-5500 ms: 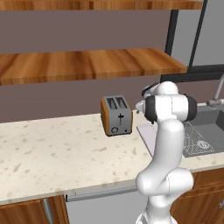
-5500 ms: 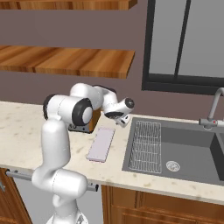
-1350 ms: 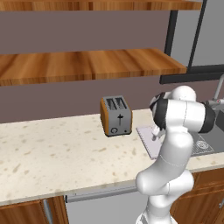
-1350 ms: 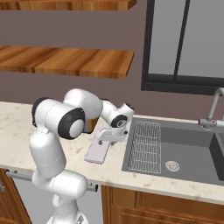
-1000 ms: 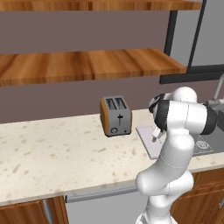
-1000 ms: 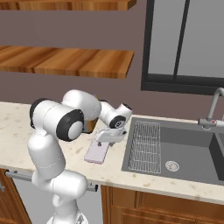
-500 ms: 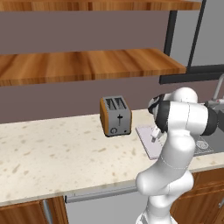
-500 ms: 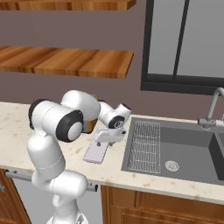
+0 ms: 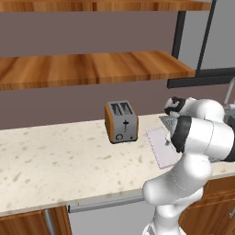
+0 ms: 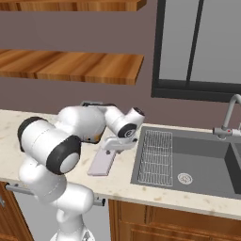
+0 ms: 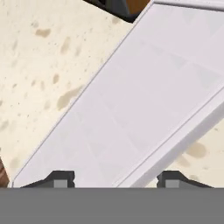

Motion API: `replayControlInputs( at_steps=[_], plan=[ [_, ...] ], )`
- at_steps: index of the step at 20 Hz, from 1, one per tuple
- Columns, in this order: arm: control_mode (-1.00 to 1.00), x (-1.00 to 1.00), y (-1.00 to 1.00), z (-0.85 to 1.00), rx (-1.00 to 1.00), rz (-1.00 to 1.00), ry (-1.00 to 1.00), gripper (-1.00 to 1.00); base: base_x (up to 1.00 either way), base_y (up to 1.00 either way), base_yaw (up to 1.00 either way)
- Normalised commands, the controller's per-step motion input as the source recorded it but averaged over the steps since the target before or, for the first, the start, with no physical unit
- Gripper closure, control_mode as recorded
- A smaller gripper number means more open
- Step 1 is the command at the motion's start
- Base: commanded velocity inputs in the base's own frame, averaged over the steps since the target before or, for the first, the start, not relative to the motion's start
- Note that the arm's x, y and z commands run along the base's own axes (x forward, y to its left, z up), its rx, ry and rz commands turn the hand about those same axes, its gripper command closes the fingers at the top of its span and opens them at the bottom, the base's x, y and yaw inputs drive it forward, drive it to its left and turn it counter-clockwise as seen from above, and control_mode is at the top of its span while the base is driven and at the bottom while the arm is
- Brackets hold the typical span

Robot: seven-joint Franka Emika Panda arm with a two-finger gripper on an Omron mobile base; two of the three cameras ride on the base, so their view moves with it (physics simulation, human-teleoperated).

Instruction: The ice cube tray has been filled with water. Take the tray and place it in the freezer to make ice. Close the freezer door after placing the tray.

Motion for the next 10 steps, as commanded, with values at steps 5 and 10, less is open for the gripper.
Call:
replayControlInputs(
  at_steps=[5,10],
  plan=[
    [-1.0,-0.46,-0.2,0.96,0.0,0.0,-0.04,1.0,0.0,0.0,0.0],
    [-1.0,-0.4,-0.21,0.82,0.0,0.0,0.0,1.0,0.0,0.0,0.0]
  ],
)
